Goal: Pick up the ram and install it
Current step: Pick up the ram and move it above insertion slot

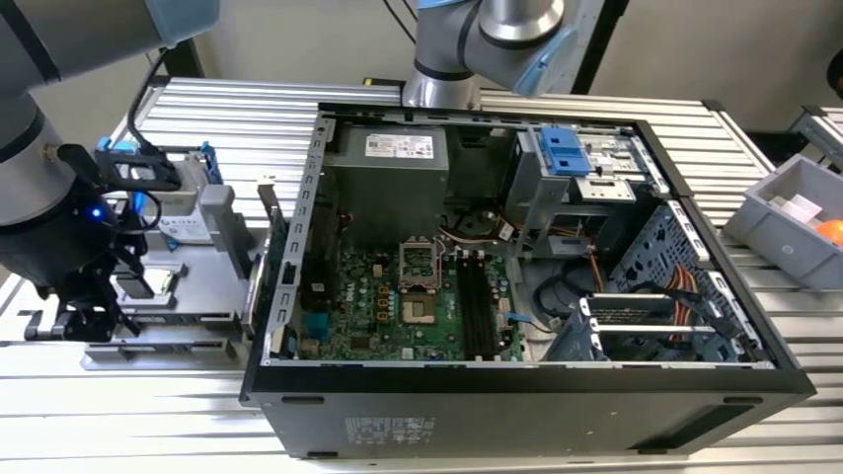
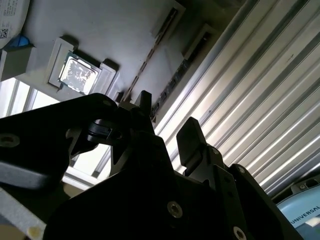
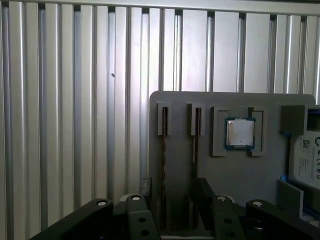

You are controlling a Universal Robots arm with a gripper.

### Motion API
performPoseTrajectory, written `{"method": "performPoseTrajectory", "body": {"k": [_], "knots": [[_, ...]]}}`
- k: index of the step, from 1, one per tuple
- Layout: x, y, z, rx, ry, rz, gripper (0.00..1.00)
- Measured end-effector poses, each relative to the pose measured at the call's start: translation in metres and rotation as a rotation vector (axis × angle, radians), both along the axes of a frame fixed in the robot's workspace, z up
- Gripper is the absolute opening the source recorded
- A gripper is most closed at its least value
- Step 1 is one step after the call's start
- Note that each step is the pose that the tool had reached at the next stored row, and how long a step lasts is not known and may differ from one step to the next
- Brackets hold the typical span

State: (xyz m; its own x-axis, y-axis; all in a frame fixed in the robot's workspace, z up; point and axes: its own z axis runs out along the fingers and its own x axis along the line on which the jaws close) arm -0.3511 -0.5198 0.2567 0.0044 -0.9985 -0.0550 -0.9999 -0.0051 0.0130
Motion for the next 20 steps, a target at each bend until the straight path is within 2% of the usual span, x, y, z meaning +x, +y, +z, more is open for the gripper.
{"method": "performPoseTrajectory", "body": {"k": [20], "knots": [[0.0,-0.0024,-0.0171,0.0,-0.0002,0.0,1.0]]}}
